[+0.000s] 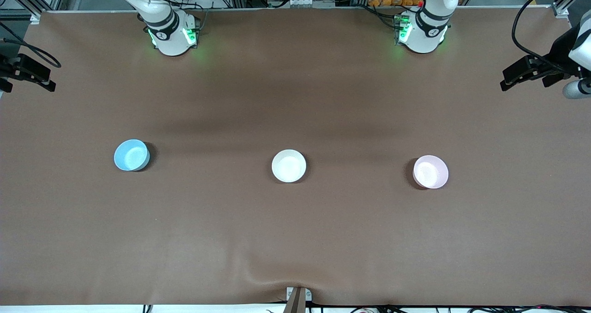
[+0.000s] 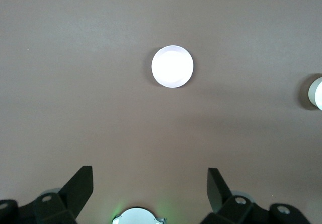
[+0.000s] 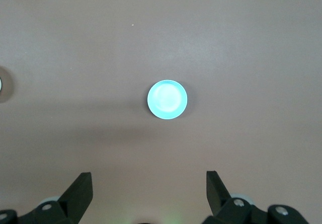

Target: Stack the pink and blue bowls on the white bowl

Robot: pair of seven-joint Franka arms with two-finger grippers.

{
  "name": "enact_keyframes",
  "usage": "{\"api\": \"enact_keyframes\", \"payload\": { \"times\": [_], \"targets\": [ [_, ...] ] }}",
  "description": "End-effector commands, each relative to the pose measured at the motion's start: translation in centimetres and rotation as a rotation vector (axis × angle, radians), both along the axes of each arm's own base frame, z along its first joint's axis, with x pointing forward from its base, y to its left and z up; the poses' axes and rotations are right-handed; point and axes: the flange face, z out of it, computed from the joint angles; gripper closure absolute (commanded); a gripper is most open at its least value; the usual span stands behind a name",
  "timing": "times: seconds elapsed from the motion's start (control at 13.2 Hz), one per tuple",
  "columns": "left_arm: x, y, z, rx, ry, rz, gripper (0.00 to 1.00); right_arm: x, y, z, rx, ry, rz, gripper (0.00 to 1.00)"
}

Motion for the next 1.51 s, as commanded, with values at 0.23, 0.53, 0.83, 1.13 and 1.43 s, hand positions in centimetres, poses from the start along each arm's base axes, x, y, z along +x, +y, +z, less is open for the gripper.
{"api": "enact_keyframes", "payload": {
  "times": [0.23, 0.53, 0.83, 1.13, 1.43],
  "targets": [
    [0.0, 0.9, 0.0, 0.021, 0.012, -0.016, 0.00, 0.0, -0.3, 0.1, -0.011, 0.003, 0.004, 0.00],
    [0.5, 1.1, -1.0, 0.036, 0.032, -0.035, 0.00, 0.0, -1.0, -0.3, -0.009, 0.013, -0.009, 0.00],
    [0.2, 1.0, -0.9, 0.032, 0.039, -0.038, 0.00, 0.1, -0.9, -0.3, -0.009, 0.013, -0.008, 0.00],
    [0.1, 1.0, -0.5, 0.025, 0.022, -0.030, 0.00, 0.0, -1.0, -0.3, -0.009, 0.013, -0.009, 0.00],
    [-0.1, 0.0, -0.2, 0.023, 0.014, -0.048, 0.00, 0.0, -1.1, -0.3, -0.008, 0.016, -0.011, 0.00]
  ]
}}
